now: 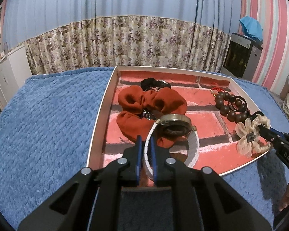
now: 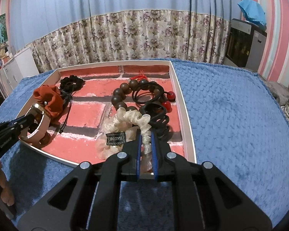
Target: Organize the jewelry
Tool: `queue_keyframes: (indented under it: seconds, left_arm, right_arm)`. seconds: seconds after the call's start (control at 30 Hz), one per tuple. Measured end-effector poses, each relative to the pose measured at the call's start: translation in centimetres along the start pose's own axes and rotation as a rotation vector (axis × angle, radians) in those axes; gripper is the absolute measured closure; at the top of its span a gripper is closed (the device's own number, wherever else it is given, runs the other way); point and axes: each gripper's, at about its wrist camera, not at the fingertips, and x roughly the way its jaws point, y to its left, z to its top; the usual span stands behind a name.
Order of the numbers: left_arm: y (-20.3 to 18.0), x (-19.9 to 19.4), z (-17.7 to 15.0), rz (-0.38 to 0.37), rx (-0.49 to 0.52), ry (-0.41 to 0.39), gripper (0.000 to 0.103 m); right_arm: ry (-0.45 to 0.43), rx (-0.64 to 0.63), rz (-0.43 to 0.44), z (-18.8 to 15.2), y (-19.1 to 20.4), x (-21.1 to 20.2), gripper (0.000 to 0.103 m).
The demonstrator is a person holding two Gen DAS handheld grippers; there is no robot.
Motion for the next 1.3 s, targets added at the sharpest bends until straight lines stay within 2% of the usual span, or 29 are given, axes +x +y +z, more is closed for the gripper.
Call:
queue_keyframes:
  seconds: [0.07, 0.13, 0.17, 0.2, 0.23, 0.33, 0.4, 0.47, 0.5, 0.53, 0.57, 0.6, 0.67, 0.7, 0.8, 0.9, 0.97, 1.0, 1.17, 1.3]
  left_arm:
    - [0.1, -0.1, -0.1, -0.007, -0.002, 0.003, 0.092]
    - [0.1, -0.2, -0.3, -0.007, 0.002, 0.006, 0.087]
    - [0.0, -0.2, -0.3, -0.008, 0.008, 0.006, 0.073]
    - [-0.3, -0.3, -0.3, 0.004, 0.014, 0.004, 0.052]
    - [-0.5, -0.5, -0.3, 0.028, 0.021, -0.008, 0.046]
    - [-1.1, -1.0, -0.5, 0.036, 0.045, -0.017, 0.045]
    - [-1.6, -1.0, -0.5, 0.042, 0.059, -0.010, 0.045]
    - [-1.9, -1.6, -0.3, 0.050, 0.071, -0.015, 0.044]
    - [-2.0, -2.0, 0.0, 0.051, 0.070, -0.021, 0.038]
    - [-1.9, -2.7, 0.4, 0.051, 0.062, -0.031, 0.034]
    - [-1.7, -3.4, 0.7, 0.054, 0.050, -0.042, 0.025]
    - [-1.2, -4.5, 1.1, 0.058, 0.035, -0.055, 0.018]
    - [-0.6, -6.3, 1.5, 0.067, 0.022, -0.085, 0.013]
    - [-0.1, -7.6, 1.7, 0.071, 0.022, -0.109, 0.011]
    - [0.4, -10.0, 1.7, 0.083, 0.018, -0.135, 0.005]
    - [0.7, -12.7, 0.9, 0.103, 0.035, -0.151, 0.005]
    - [0.7, -14.1, 0.2, 0.129, 0.038, -0.154, 0.005]
    - [0.6, -14.6, -0.2, 0.137, 0.034, -0.154, 0.005]
    - [-0.2, -17.9, -3.9, 0.089, 0.026, -0.149, 0.005]
    - [-1.4, -20.2, -6.3, 0.116, 0.032, -0.175, 0.005]
  right_arm:
    - [0.004, -0.005, -0.003, -0.1, 0.0, 0.1, 0.089]
    - [0.008, -0.004, -0.005, -0.2, -0.2, 0.2, 0.089]
    - [0.011, -0.002, -0.006, -0.3, -0.2, 0.3, 0.089]
    - [0.015, 0.001, -0.006, -0.3, -0.1, 0.2, 0.088]
    - [0.019, 0.003, -0.008, -0.4, -0.2, 0.3, 0.087]
    - [0.028, 0.020, -0.019, -0.5, -0.4, 0.2, 0.079]
    - [0.036, 0.031, -0.015, -0.3, -0.7, 0.1, 0.070]
    - [0.031, 0.037, -0.016, 0.0, -0.8, -0.4, 0.051]
    - [0.025, 0.036, -0.014, 0.3, -0.9, -0.8, 0.046]
    - [0.019, 0.036, -0.014, 0.5, -1.0, -1.2, 0.037]
    - [0.010, 0.037, -0.019, 0.8, -1.1, -1.8, 0.028]
    - [0.000, 0.037, -0.028, 1.0, -1.2, -2.6, 0.023]
    - [-0.032, 0.026, -0.041, 1.3, -1.1, -4.1, 0.008]
    - [-0.043, 0.022, -0.044, 1.5, -1.1, -4.6, 0.006]
    - [-0.067, 0.018, -0.056, 1.6, -1.0, -6.4, 0.004]
    - [-0.076, 0.003, -0.057, 1.3, -0.7, -8.4, 0.004]
    - [-0.113, -0.006, -0.076, 0.6, -0.6, -10.3, 0.004]
    - [-0.126, -0.010, -0.081, 0.2, -0.5, -11.0, 0.004]
    - [-0.162, -0.013, -0.077, -3.5, -0.3, -14.6, 0.004]
    - [-0.183, 0.028, -0.036, -5.6, -0.6, -17.0, 0.004]
